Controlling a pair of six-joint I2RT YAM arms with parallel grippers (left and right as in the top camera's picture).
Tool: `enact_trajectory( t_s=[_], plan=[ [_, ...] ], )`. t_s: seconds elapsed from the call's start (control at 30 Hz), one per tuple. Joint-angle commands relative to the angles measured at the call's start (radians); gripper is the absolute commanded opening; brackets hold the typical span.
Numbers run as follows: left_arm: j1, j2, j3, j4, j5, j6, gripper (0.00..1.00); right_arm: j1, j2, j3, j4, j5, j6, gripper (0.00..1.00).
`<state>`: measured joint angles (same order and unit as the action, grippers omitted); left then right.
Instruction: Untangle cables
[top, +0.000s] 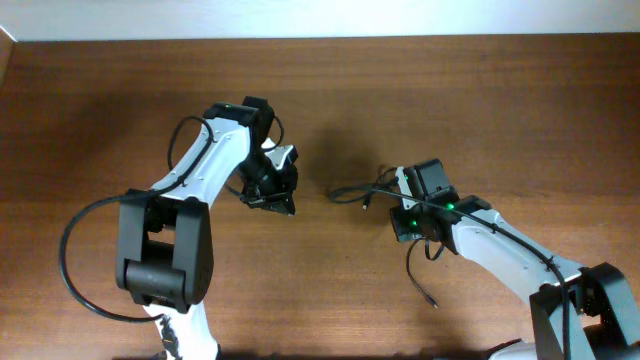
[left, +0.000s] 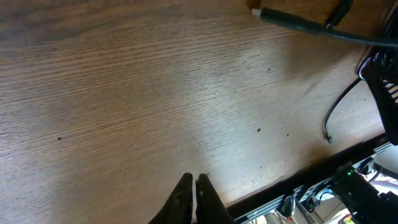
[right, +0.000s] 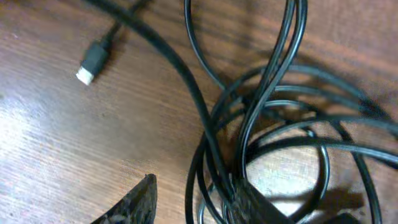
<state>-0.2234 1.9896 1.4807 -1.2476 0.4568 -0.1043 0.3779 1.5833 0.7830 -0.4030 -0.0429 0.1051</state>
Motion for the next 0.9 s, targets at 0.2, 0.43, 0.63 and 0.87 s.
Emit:
enact_trajectory(
  t_s=[0.2,0.43,0.63,0.87],
  plan=[
    [-0.003,-0.019,-0.012,0.005,0.012,0.016,0.02,0.002,0.013,-0.065,0.009,-0.011,0.05,0.04],
    [-0.003,-0.019,-0.012,0.005,0.232,0.163,0.14,-0.04,-0.159,0.242,-0.222,-0.577,0.189,0.04],
    [-0.037,-0.019,-0.012,-0.034,0.686,0.504,0.26,-0.171,-0.154,0.249,-0.253,-0.692,0.332,0.04],
    [-0.177,-0.019,-0.012,0.079,0.769,0.502,0.39,-0.183,-0.154,0.249,-0.253,-0.713,0.462,0.04]
  ],
)
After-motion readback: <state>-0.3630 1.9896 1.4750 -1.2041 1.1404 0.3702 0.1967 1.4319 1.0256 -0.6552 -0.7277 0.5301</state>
